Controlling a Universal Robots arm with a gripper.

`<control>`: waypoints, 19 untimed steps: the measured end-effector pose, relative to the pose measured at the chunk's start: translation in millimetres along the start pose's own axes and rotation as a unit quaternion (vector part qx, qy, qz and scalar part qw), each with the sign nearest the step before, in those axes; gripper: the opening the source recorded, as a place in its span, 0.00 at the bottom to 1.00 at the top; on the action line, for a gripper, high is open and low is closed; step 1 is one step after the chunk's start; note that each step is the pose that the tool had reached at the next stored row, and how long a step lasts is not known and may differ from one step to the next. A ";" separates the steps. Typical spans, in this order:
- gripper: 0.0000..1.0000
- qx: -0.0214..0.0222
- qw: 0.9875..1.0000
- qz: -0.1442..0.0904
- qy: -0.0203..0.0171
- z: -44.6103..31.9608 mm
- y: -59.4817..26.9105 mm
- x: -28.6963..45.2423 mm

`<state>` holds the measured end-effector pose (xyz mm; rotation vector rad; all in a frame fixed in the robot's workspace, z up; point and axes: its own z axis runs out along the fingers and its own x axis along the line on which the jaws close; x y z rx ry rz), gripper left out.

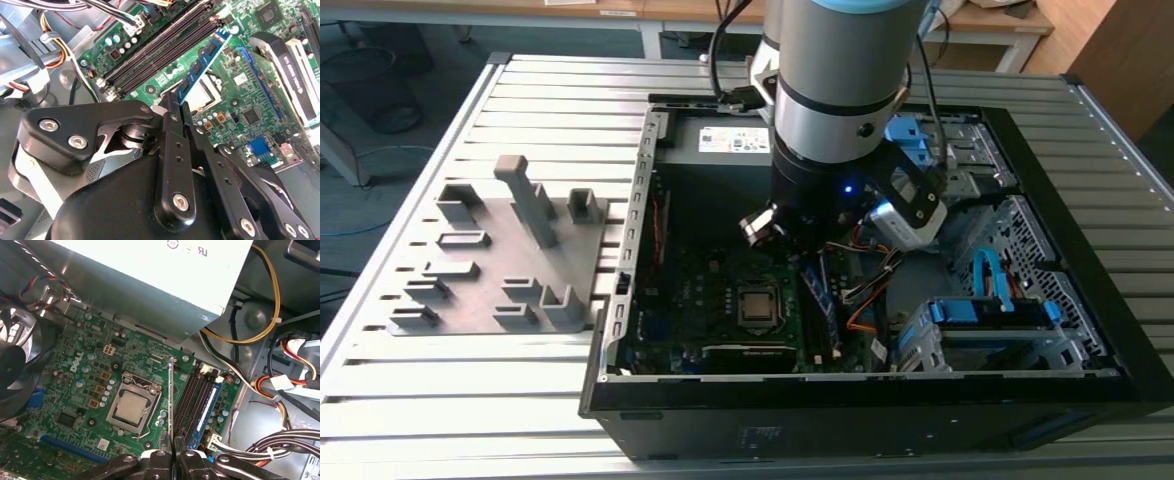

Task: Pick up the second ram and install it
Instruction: 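Insert the second ram into the second slot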

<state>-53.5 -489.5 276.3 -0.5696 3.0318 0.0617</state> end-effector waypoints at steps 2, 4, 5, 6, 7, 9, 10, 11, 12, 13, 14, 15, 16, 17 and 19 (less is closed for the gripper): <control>0.14 0.000 1.000 0.003 0.000 0.0 0.0 0.0; 0.14 0.000 1.000 0.005 0.000 0.0 0.0 0.0; 0.14 0.000 1.000 0.006 0.000 0.0 0.0 0.0; 0.14 0.000 1.000 0.008 0.000 0.0 0.0 0.0; 0.14 0.001 1.000 0.009 0.000 0.0 0.0 0.0; 0.14 0.001 1.000 0.012 0.000 0.0 0.0 0.0; 0.14 0.001 1.000 0.013 0.000 0.1 0.0 0.0; 0.14 0.001 1.000 0.014 0.000 0.0 0.0 0.0; 0.14 0.001 1.000 0.015 0.000 0.1 0.0 0.0; 0.14 0.001 1.000 0.017 0.000 0.1 0.0 0.0; 0.14 0.001 1.000 0.018 0.000 0.1 0.0 0.0; 0.14 0.001 1.000 0.019 -0.001 0.1 0.0 0.0; 0.14 0.001 1.000 0.021 -0.001 0.1 0.0 0.0; 0.14 0.001 1.000 0.022 -0.001 0.1 0.0 0.0; 0.14 0.002 1.000 0.024 -0.001 0.1 0.0 0.0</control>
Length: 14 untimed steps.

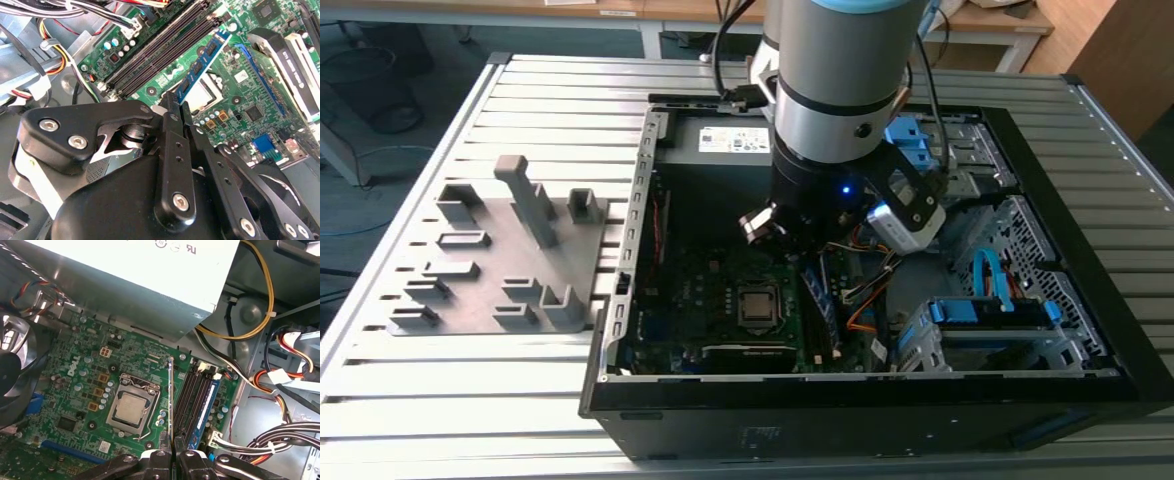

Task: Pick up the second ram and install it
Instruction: 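Insert the second ram into the second slot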

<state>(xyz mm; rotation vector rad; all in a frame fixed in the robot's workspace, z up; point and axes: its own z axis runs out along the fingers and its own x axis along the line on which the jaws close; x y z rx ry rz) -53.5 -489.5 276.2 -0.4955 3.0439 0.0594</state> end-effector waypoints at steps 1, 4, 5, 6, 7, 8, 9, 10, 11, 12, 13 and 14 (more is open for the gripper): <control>0.14 0.000 1.000 0.001 0.000 0.0 0.0 0.0; 0.14 0.000 1.000 0.007 0.000 0.0 0.0 0.0; 0.14 0.001 1.000 0.009 0.000 0.1 0.0 0.0; 0.14 0.001 1.000 0.012 0.000 0.1 0.0 0.0; 0.14 0.001 1.000 0.014 0.000 0.1 0.0 0.0; 0.14 0.001 1.000 0.016 0.000 0.2 0.0 0.0; 0.14 0.001 1.000 0.018 -0.001 0.2 0.0 0.0; 0.14 0.001 1.000 0.020 -0.001 0.2 0.0 0.0; 0.14 0.001 1.000 0.022 -0.001 0.2 0.0 0.0; 0.14 0.002 1.000 0.024 -0.001 0.2 0.0 0.0; 0.14 0.002 1.000 0.026 -0.001 0.3 0.0 0.0; 0.14 0.002 1.000 0.028 -0.001 0.3 0.0 0.0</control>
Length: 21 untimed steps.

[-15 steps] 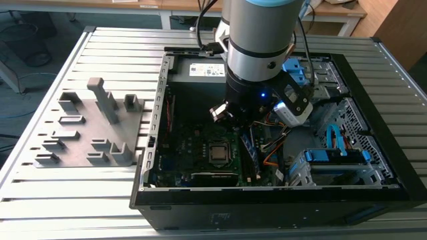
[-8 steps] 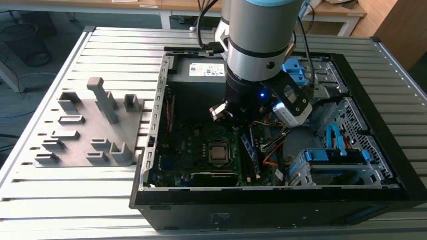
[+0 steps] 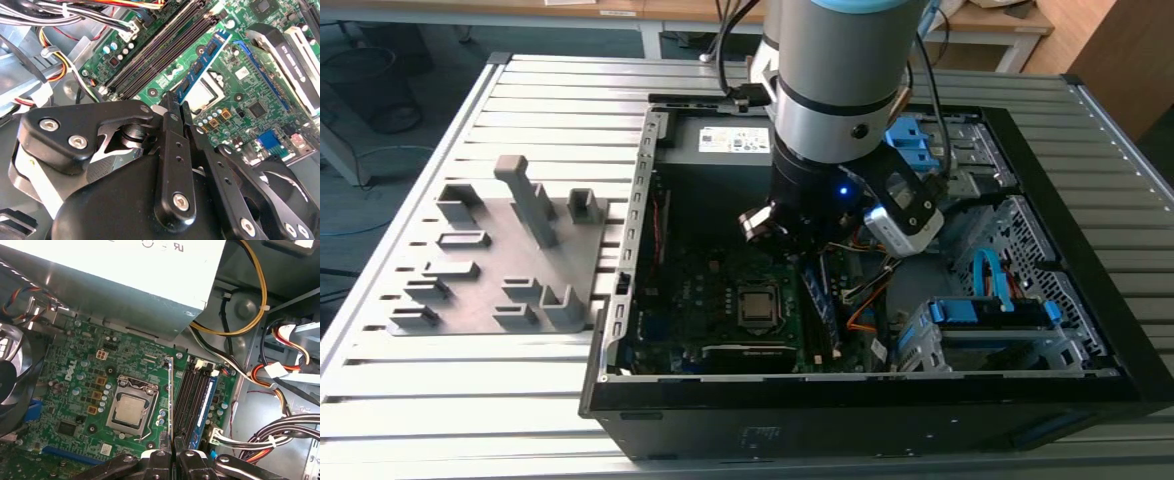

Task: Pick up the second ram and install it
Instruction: 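Insert the second ram into the second slot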

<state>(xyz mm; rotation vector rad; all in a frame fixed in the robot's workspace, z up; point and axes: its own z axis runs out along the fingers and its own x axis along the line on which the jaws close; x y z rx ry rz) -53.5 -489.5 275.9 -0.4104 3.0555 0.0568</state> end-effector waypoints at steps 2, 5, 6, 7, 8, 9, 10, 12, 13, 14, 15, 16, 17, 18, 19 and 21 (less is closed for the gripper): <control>0.14 0.000 1.000 0.005 0.000 0.1 0.0 0.0; 0.14 0.001 1.000 0.016 0.000 0.3 0.0 0.0; 0.14 0.001 1.000 0.020 -0.001 0.3 0.0 0.0; 0.14 0.001 1.000 0.023 -0.001 0.4 0.0 0.0; 0.14 0.002 1.000 0.027 -0.001 0.4 0.0 0.0; 0.14 0.002 1.000 0.031 -0.001 0.4 0.0 0.0; 0.14 0.002 0.999 0.036 -0.001 0.5 0.0 0.0; 0.14 0.003 0.999 0.047 -0.001 0.6 0.0 0.0; 0.14 0.003 0.999 0.054 -0.002 0.6 0.0 0.0; 0.14 0.004 0.998 0.059 -0.002 0.7 0.0 0.0; 0.14 0.004 0.998 0.065 -0.002 0.7 0.0 0.0; 0.14 0.004 0.998 0.070 -0.002 0.8 0.0 0.0; 0.14 0.005 0.997 0.075 -0.002 0.8 0.0 0.0; 0.14 0.005 0.997 0.080 -0.002 0.9 0.0 0.0; 0.14 0.005 0.996 0.085 -0.002 0.9 0.0 0.1; 0.14 0.006 0.995 0.095 -0.003 1.0 0.0 0.1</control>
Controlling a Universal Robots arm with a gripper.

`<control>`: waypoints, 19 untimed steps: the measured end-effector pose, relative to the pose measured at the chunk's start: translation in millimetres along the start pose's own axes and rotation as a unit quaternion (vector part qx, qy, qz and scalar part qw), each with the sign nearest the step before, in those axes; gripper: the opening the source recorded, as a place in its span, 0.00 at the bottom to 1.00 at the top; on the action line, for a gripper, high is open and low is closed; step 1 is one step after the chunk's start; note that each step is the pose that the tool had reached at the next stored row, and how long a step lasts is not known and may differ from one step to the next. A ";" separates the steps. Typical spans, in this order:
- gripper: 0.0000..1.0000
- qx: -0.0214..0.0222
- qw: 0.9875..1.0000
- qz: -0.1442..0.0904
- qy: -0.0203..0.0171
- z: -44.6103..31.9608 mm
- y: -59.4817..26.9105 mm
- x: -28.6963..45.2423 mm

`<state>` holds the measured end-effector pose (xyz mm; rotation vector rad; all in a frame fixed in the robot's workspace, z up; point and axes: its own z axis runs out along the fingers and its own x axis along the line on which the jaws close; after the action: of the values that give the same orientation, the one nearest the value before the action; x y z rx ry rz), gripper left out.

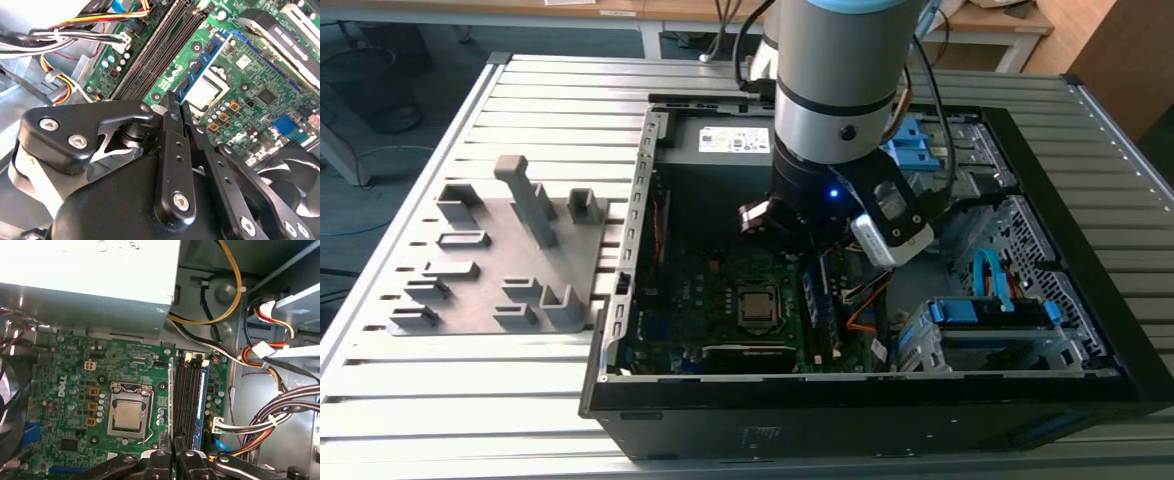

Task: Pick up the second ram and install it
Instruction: 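Insert the second ram into the second slot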

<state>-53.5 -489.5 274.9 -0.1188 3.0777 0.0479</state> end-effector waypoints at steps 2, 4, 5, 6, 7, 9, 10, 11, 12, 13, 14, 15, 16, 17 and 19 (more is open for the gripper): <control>0.14 0.001 1.000 0.010 0.000 0.1 0.0 0.0; 0.14 0.001 1.000 0.025 -0.001 0.3 0.0 0.0; 0.14 0.002 0.999 0.034 -0.001 0.4 0.0 0.0; 0.14 0.003 0.999 0.044 -0.001 0.5 0.0 0.0; 0.14 0.003 0.999 0.053 -0.002 0.7 0.0 0.0; 0.14 0.004 0.998 0.067 -0.002 0.8 0.0 0.1; 0.14 0.004 0.998 0.068 -0.002 0.8 -0.1 0.1; 0.14 0.004 0.998 0.068 -0.002 0.9 -0.1 0.0; 0.14 0.004 0.998 0.068 0.001 0.9 0.0 -0.2; 0.14 0.004 0.998 0.068 0.007 1.0 0.0 -0.4; 0.14 0.004 0.998 0.068 0.016 1.0 0.0 -0.7; 0.14 0.003 0.997 0.068 0.025 1.0 -0.1 -1.1; 0.14 0.003 0.997 0.068 0.033 1.0 -0.1 -1.5; 0.14 0.003 0.997 0.068 0.034 1.0 -0.1 -1.5; 0.14 0.003 0.997 0.068 0.035 1.0 -0.1 -1.5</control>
<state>-52.0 -489.5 274.0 0.0920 3.1497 0.0403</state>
